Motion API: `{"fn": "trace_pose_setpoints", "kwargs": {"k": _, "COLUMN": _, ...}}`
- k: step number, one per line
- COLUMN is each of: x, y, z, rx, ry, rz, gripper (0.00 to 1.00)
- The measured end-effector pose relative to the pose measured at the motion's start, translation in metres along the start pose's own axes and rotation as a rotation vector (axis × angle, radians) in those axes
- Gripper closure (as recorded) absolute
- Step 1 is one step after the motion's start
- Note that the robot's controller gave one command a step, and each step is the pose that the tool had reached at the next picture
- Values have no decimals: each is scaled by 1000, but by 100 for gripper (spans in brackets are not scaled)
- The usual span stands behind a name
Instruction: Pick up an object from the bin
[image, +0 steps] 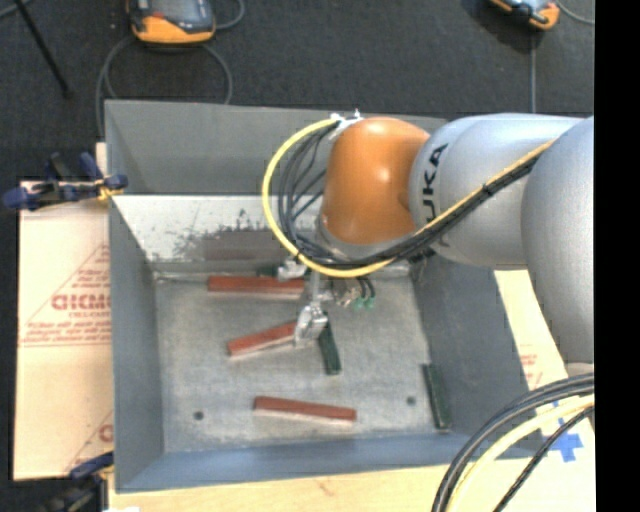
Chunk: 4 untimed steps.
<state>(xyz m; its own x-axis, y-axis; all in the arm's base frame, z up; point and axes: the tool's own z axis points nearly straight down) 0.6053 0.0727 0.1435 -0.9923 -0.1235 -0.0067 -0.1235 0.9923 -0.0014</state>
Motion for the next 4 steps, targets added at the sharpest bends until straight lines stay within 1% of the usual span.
{"fn": "trace_pose_setpoints", "kwargs": {"k": 1, "x": 10, "y": -9, "z": 66, "rx": -2, "ry": -2, "rz": 78, "gripper": 0}}
{"fn": "trace_pose_setpoints", "kwargs": {"k": 2, "x": 9, "y": -9, "z": 60, "rx": -3, "ry": 0, "rz": 83, "gripper": 100}}
{"fn": "trace_pose_setpoints", "kwargs": {"k": 3, "x": 9, "y": -9, "z": 60, "rx": -3, "ry": 0, "rz": 83, "gripper": 100}}
{"fn": "trace_pose_setpoints", "kwargs": {"k": 4, "x": 10, "y": -9, "z": 57, "rx": -3, "ry": 4, "rz": 82, "gripper": 100}}
